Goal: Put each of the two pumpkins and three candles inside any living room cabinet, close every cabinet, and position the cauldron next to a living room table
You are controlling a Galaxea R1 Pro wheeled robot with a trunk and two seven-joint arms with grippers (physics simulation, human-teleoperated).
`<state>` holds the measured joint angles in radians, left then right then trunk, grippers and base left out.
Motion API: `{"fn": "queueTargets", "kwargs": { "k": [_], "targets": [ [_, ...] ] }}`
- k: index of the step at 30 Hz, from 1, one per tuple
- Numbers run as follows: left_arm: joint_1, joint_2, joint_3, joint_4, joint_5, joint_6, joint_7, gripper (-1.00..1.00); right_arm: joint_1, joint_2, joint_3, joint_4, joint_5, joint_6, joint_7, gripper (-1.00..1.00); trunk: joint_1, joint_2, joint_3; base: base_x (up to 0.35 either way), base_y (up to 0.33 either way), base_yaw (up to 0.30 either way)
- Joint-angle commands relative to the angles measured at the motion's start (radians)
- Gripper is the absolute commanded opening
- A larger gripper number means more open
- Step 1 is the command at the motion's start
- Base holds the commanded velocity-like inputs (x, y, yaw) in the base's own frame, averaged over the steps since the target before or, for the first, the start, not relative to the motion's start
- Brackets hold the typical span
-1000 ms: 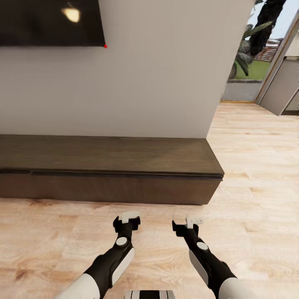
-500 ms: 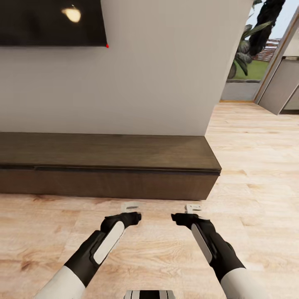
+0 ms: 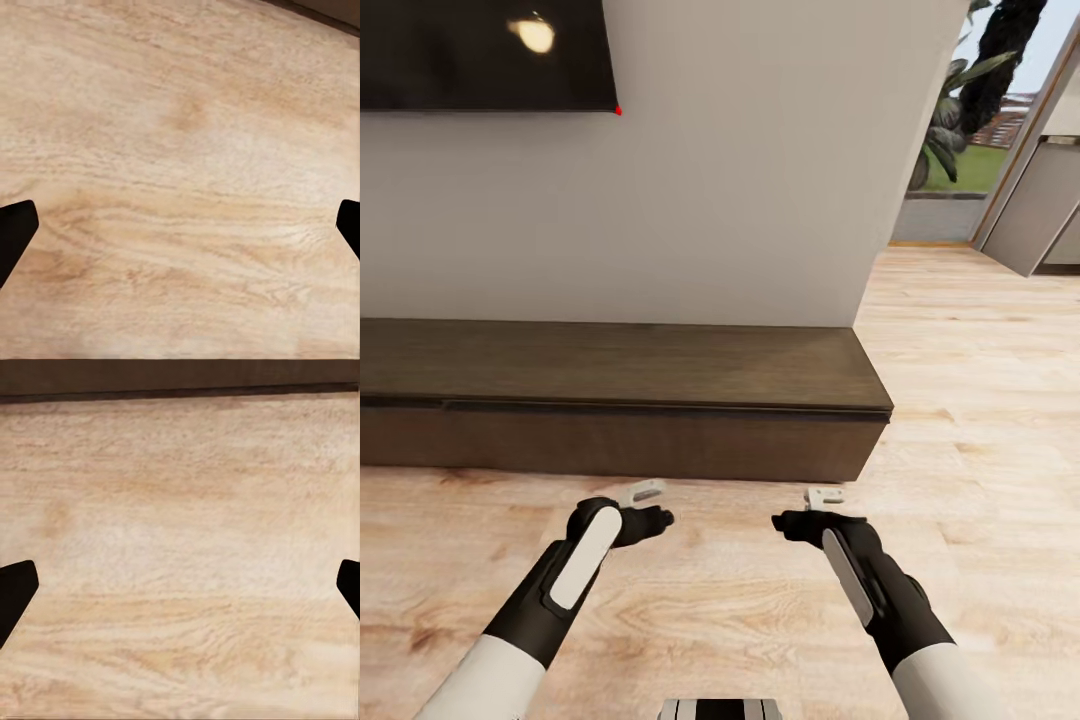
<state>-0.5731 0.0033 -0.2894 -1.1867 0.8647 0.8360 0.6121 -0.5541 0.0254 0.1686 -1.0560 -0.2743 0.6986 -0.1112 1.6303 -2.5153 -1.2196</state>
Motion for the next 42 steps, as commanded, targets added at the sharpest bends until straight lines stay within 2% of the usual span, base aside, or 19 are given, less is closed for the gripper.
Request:
{"fn": "queueTargets", "kwargs": {
  "k": [1, 2, 5, 17, 19, 24, 26, 32, 36, 42],
  "targets": [
    [-0.001, 0.000, 0.004, -0.002, 0.010, 0.010, 0.010, 1.00, 0.000, 0.000, 0.002, -0.006, -0.010, 0.011, -0.010, 1.00, 0.000, 0.000, -0.001, 0.000, 0.000, 0.000],
    [-0.001, 0.000, 0.017, -0.003, 0.011, 0.035, 0.011, 1.00, 0.000, -0.001, 0.002, -0.018, -0.009, 0.035, -0.012, 1.00, 0.000, 0.000, -0.001, 0.000, 0.000, 0.000],
    [-0.001, -0.004, 0.023, -0.010, 0.013, 0.050, 0.011, 1.00, 0.000, 0.001, 0.002, -0.025, -0.008, 0.055, -0.014, 1.00, 0.000, 0.000, -0.001, 0.000, 0.000, 0.000],
    [-0.001, -0.005, 0.028, -0.013, 0.013, 0.074, 0.013, 1.00, 0.000, 0.001, 0.003, -0.053, -0.015, 0.083, -0.010, 1.00, -0.006, 0.002, 0.046, -0.038, 0.000, 0.000],
    [-0.001, -0.003, 0.028, -0.013, 0.013, 0.074, 0.032, 1.00, 0.000, 0.001, 0.003, -0.053, -0.014, 0.083, -0.010, 1.00, -0.006, 0.003, 0.053, -0.280, 0.000, 0.000],
    [-0.001, -0.017, 0.040, -0.014, 0.016, 0.073, 0.163, 1.00, 0.000, 0.001, 0.003, -0.054, -0.013, 0.082, -0.010, 1.00, -0.009, 0.004, 0.073, -0.325, 0.000, 0.022],
    [-0.001, -0.025, 0.041, -0.014, 0.017, 0.074, 0.194, 1.00, 0.000, 0.002, 0.002, -0.053, -0.013, 0.082, -0.010, 1.00, -0.010, 0.005, 0.081, -0.337, 0.000, 0.169],
    [-0.001, -0.035, 0.039, -0.014, 0.018, 0.073, 0.215, 1.00, 0.000, 0.002, 0.002, -0.053, -0.013, 0.082, -0.011, 1.00, -0.012, 0.006, 0.104, -0.315, 0.000, 0.242],
    [-0.001, -0.049, 0.036, -0.014, 0.018, 0.073, 0.218, 1.00, 0.000, 0.001, 0.002, -0.053, -0.014, 0.083, -0.012, 1.00, -0.014, 0.007, 0.120, -0.099, 0.000, 0.267],
    [-0.001, -0.055, 0.035, -0.014, 0.016, 0.073, 0.219, 1.00, 0.000, 0.002, 0.002, -0.053, -0.013, 0.084, -0.012, 1.00, -0.017, 0.008, 0.143, -0.154, 0.000, 0.271]
  ]
}}
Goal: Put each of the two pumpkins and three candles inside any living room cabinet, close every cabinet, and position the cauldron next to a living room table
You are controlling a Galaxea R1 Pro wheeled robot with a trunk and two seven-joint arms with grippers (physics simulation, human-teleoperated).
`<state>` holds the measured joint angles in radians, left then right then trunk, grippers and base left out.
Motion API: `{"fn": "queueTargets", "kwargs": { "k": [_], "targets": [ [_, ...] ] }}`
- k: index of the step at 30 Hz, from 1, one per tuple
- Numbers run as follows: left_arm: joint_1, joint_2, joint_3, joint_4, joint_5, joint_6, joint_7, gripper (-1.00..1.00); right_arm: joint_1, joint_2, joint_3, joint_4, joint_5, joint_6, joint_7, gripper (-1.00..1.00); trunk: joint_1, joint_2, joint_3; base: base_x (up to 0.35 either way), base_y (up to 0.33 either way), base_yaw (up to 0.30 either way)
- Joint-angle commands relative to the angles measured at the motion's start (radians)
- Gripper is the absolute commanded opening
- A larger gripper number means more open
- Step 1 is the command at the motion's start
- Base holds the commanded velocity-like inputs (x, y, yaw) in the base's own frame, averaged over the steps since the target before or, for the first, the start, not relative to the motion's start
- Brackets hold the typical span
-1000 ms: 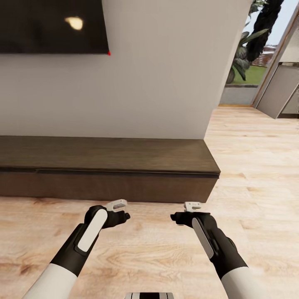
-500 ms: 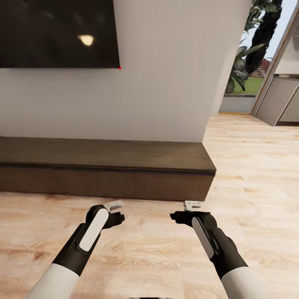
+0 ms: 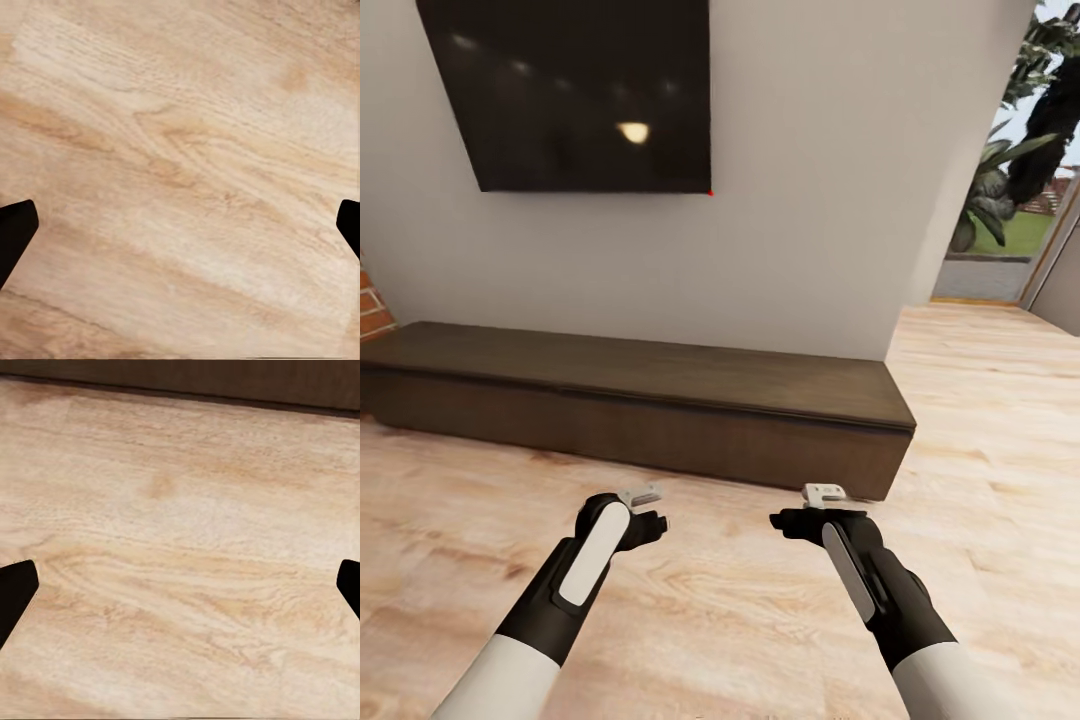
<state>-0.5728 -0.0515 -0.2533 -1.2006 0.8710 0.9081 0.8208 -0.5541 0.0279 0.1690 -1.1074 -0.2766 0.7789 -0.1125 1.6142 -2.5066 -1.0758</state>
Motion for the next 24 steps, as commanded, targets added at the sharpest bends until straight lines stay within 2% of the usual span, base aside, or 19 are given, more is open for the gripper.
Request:
{"fn": "queueTargets", "kwargs": {
  "k": [1, 24],
  "targets": [
    [-0.001, 0.000, -0.002, 0.000, 0.010, 0.001, 0.011, 1.00, 0.000, 0.000, 0.001, -0.001, -0.011, 0.003, -0.010, 1.00, -0.001, 0.000, 0.003, -0.297, 0.000, 0.272],
    [-0.001, -0.001, -0.003, -0.003, 0.010, 0.002, 0.011, 1.00, 0.000, -0.002, 0.003, 0.001, -0.012, 0.003, -0.010, 1.00, -0.011, 0.005, 0.092, -0.336, 0.013, 0.274]
  ]
}}
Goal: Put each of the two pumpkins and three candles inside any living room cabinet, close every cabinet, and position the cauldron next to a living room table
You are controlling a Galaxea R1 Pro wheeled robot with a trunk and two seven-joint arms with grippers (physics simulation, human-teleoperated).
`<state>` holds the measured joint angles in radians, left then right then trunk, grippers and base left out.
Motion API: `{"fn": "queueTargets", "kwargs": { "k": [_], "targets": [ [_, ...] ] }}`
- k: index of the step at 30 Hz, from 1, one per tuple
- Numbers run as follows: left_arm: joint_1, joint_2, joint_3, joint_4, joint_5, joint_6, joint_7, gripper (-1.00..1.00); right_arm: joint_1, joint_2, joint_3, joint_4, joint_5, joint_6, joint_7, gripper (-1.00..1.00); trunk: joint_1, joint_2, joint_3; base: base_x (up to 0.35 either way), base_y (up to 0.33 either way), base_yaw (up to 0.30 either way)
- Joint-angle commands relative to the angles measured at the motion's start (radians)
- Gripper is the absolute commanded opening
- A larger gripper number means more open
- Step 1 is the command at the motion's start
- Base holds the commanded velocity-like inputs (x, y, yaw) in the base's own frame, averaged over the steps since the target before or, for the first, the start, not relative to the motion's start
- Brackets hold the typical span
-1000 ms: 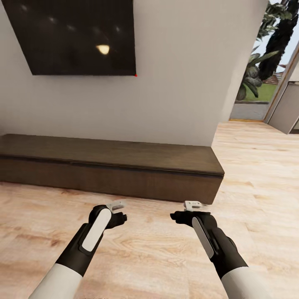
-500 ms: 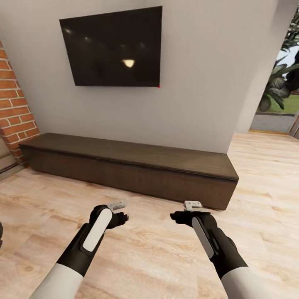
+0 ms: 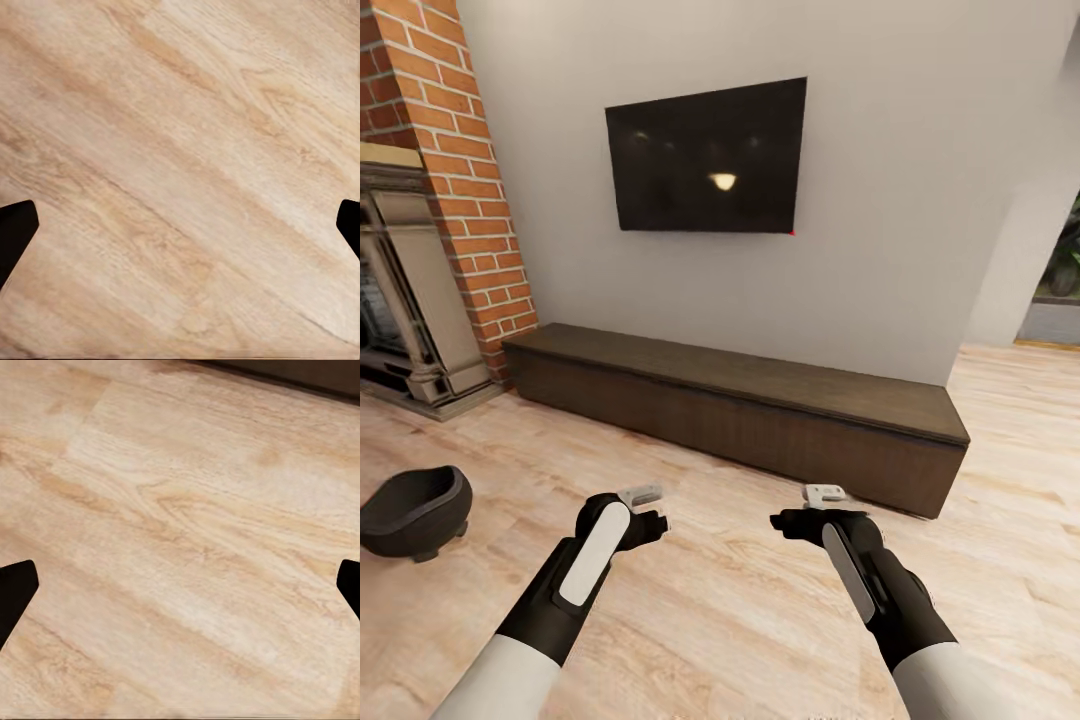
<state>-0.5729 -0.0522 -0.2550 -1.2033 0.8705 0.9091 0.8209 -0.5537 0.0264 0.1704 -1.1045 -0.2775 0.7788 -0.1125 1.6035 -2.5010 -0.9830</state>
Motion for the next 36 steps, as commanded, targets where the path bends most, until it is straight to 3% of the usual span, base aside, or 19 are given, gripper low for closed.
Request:
{"fn": "queueTargets", "kwargs": {
  "k": [1, 6, 25, 36],
  "targets": [
    [-0.001, 0.000, -0.001, -0.001, 0.010, 0.001, 0.010, 1.00, -0.001, 0.000, 0.001, -0.001, -0.011, 0.004, -0.010, 1.00, -0.001, 0.000, 0.003, -0.339, 0.125, 0.274],
    [-0.001, 0.000, 0.000, -0.001, 0.010, 0.001, 0.010, 1.00, -0.001, 0.000, 0.001, -0.001, -0.011, 0.004, -0.010, 1.00, -0.003, 0.001, 0.022, -0.333, 0.148, 0.274],
    [-0.001, 0.000, 0.000, -0.002, 0.012, 0.001, 0.010, 1.00, -0.001, -0.001, 0.001, -0.001, -0.009, 0.004, -0.010, 1.00, -0.076, 0.134, 0.082, -0.305, 0.186, 0.274],
    [-0.001, 0.000, 0.000, -0.001, 0.012, 0.001, 0.010, 1.00, -0.001, 0.000, 0.001, -0.004, -0.009, 0.004, -0.011, 1.00, -0.118, 0.211, 0.116, -0.095, 0.086, 0.274]
  ]
}}
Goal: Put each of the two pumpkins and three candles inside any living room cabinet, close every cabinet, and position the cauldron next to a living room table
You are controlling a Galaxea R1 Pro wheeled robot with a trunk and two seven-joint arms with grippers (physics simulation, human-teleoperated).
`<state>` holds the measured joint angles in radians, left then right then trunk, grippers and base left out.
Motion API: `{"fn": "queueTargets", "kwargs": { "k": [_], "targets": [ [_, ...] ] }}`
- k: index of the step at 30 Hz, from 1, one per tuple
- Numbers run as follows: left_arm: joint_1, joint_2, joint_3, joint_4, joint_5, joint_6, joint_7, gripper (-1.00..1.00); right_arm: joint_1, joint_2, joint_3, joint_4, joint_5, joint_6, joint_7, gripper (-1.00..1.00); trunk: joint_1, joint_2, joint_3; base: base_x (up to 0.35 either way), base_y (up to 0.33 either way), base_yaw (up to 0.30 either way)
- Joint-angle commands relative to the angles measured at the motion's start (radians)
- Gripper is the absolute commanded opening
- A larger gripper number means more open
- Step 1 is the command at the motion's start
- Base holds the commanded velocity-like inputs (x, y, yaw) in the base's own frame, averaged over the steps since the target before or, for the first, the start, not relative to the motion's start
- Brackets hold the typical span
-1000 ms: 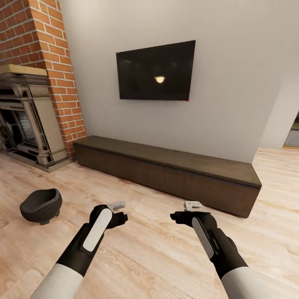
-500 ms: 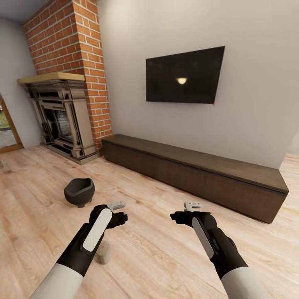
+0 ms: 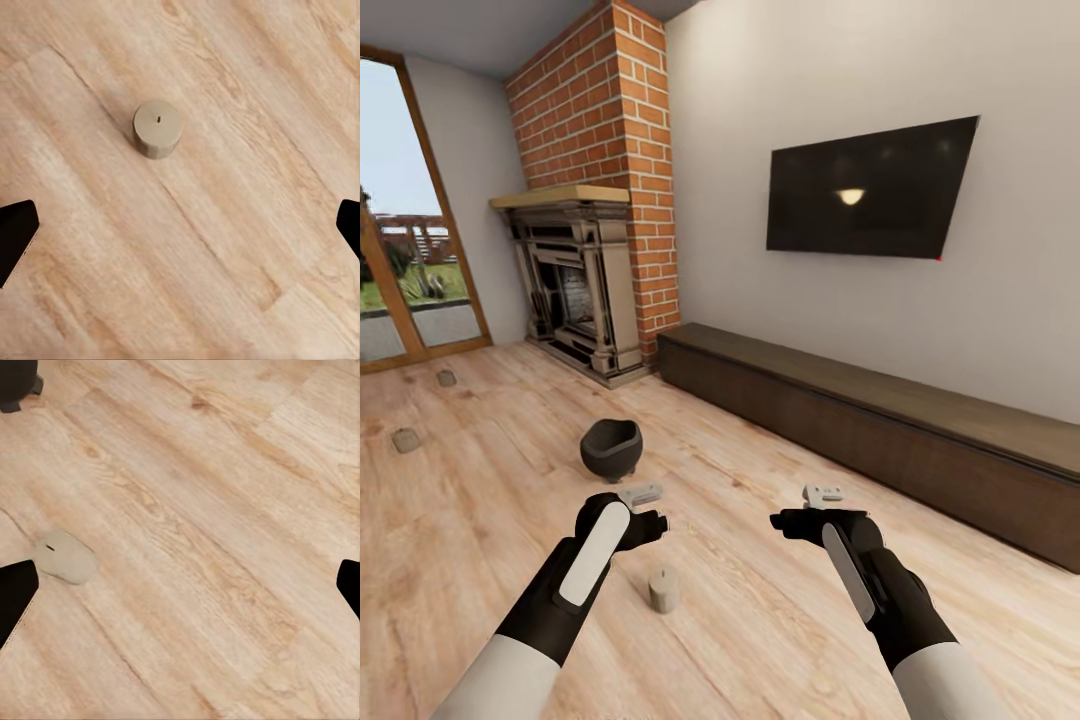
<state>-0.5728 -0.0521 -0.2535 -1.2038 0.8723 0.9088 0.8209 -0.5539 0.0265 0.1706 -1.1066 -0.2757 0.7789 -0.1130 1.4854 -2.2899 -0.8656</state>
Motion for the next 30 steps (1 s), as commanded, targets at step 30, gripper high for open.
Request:
{"fn": "queueTargets", "kwargs": {
  "k": [30],
  "targets": [
    [-0.001, -0.011, 0.002, -0.006, 0.008, 0.001, 0.010, 1.00, -0.001, 0.000, 0.001, -0.002, -0.011, 0.003, -0.010, 1.00, -0.062, 0.112, 0.049, -0.041, 0.036, 0.275]
  ]
}}
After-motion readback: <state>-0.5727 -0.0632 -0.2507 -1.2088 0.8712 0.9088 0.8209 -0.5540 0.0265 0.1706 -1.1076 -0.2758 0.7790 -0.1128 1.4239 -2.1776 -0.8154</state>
